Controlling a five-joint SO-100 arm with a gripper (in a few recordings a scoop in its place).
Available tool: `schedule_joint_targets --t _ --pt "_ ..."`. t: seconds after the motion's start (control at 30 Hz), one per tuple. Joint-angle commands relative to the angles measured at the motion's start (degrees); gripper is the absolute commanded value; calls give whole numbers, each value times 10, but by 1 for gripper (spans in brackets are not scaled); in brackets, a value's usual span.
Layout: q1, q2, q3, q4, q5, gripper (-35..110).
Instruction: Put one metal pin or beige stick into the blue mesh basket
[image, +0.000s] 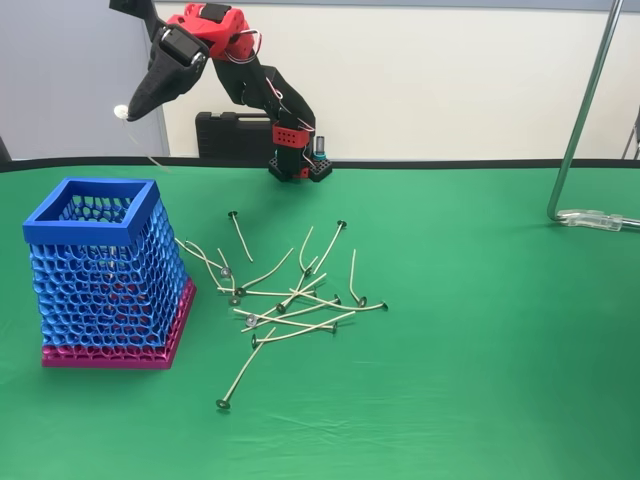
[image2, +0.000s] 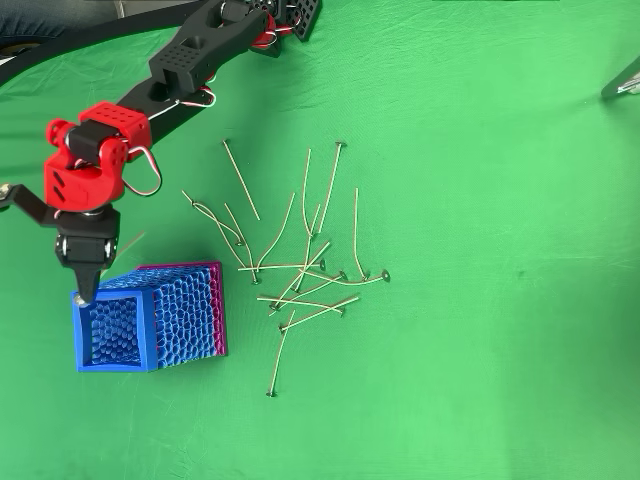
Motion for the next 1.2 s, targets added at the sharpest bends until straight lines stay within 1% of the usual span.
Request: schedule_joint_targets --t 0.0,0.37,0.6,0.87,1.07,1.17 --pt "-9 2 -9 -52 -7 0" --pt "-27 -47 40 -326 -68 0" --pt "-36 -74 120 -496 -120 1" --pt "-26 -74 163 -480 -95 1" --pt "-18 -77 162 -494 -69 1" --pt "-18 -77 153 -494 -64 6"
